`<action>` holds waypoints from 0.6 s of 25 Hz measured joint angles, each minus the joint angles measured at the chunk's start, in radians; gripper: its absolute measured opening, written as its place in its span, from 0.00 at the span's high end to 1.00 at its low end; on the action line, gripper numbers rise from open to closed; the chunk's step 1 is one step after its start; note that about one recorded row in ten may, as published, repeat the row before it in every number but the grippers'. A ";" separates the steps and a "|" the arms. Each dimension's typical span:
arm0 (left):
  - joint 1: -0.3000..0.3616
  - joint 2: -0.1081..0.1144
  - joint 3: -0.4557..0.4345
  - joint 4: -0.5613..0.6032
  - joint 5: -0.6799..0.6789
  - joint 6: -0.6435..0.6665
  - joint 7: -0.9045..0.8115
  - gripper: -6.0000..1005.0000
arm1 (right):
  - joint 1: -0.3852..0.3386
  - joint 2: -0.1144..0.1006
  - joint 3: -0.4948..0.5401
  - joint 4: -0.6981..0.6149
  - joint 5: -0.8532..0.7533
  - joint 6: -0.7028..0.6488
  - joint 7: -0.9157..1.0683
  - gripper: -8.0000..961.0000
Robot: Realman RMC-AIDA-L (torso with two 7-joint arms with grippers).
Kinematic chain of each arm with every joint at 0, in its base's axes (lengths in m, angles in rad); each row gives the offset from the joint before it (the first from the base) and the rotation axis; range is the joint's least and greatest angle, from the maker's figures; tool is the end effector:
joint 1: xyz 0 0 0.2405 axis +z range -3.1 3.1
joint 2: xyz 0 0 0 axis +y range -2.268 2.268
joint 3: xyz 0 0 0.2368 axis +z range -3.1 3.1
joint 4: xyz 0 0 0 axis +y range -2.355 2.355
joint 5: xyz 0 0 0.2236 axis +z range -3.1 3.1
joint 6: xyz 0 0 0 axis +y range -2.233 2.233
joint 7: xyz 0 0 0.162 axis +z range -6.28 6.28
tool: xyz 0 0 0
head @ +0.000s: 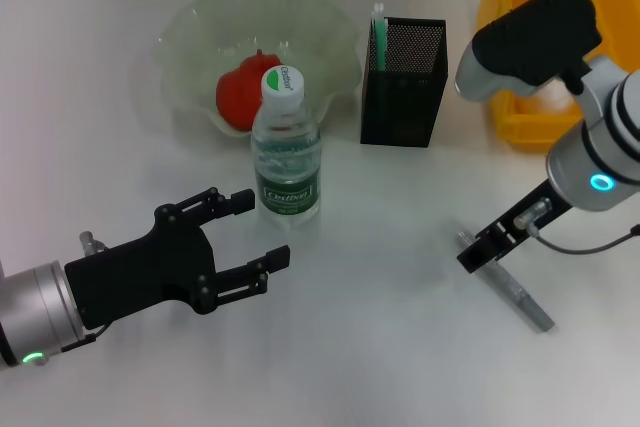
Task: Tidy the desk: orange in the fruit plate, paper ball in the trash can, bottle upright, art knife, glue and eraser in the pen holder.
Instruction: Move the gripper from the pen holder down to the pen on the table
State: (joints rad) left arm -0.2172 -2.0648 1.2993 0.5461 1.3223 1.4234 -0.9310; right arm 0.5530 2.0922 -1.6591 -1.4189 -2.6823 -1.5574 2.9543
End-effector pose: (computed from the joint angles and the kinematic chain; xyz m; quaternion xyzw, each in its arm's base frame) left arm -0.2760 0.2635 -0.0558 -0.9215 -0.1538 -0.3059 0.1832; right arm 0.1661 0.3306 -0.0434 -0.8645 0.4007 -0.2311 0.1966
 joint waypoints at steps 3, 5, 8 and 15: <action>-0.001 0.000 0.000 0.000 0.000 0.000 0.000 0.22 | 0.001 0.000 -0.004 0.015 0.013 0.011 0.000 0.28; -0.002 0.000 0.000 0.000 0.000 0.000 0.000 0.22 | 0.001 0.000 -0.006 0.016 0.016 0.013 0.001 0.31; -0.003 0.000 0.000 0.000 0.000 -0.001 0.000 0.22 | 0.000 0.000 -0.006 0.022 0.016 0.013 0.001 0.36; -0.004 0.000 0.000 0.000 0.000 -0.002 0.000 0.22 | 0.004 0.000 -0.012 0.062 0.016 0.023 0.002 0.49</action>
State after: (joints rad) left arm -0.2216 -2.0647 1.2992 0.5461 1.3223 1.4218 -0.9311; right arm 0.5573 2.0924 -1.6714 -1.3568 -2.6659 -1.5346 2.9559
